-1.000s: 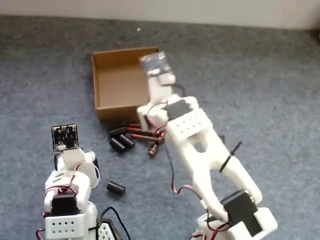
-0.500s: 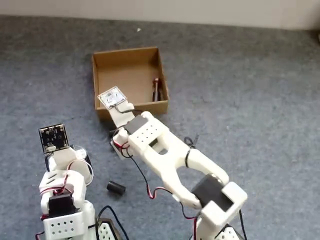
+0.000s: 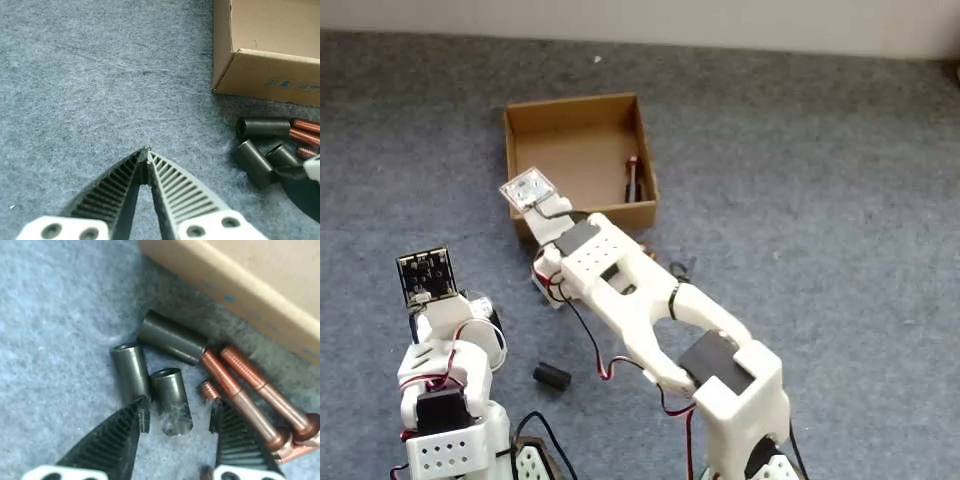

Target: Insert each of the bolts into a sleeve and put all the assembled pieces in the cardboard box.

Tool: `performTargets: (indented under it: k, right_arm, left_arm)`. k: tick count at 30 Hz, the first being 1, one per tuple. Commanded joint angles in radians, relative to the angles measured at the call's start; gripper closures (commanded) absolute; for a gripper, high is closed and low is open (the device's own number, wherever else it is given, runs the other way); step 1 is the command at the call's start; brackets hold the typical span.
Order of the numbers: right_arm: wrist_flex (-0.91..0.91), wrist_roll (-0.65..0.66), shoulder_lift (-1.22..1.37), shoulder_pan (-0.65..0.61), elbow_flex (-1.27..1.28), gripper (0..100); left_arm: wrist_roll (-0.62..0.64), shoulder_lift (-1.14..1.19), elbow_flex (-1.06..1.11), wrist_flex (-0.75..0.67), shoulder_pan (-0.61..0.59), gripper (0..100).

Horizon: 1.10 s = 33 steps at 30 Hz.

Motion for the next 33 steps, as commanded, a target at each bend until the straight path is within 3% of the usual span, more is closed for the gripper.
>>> performTargets:
  k: [1, 17, 25, 33]
  right_arm:
    - [-0.018, 0.009, 0.022, -0.033, -0.028, 80.8]
    - [-0.013, 0.009, 0.025, -0.047, -0.021, 81.1]
    - [-0.002, 0.009, 0.016, -0.045, -0.019, 98.1]
    - [0.240, 0.002, -0.209, -0.025, -0.018, 98.8]
  left_arm:
    - [-0.017, -0.002, 0.021, -0.020, -0.010, 99]
    - [-0.017, -0.002, 0.021, -0.018, -0.010, 99]
    - [-0.017, -0.002, 0.021, -0.018, -0.010, 99]
    - [-0.017, -0.002, 0.021, -0.023, -0.010, 99]
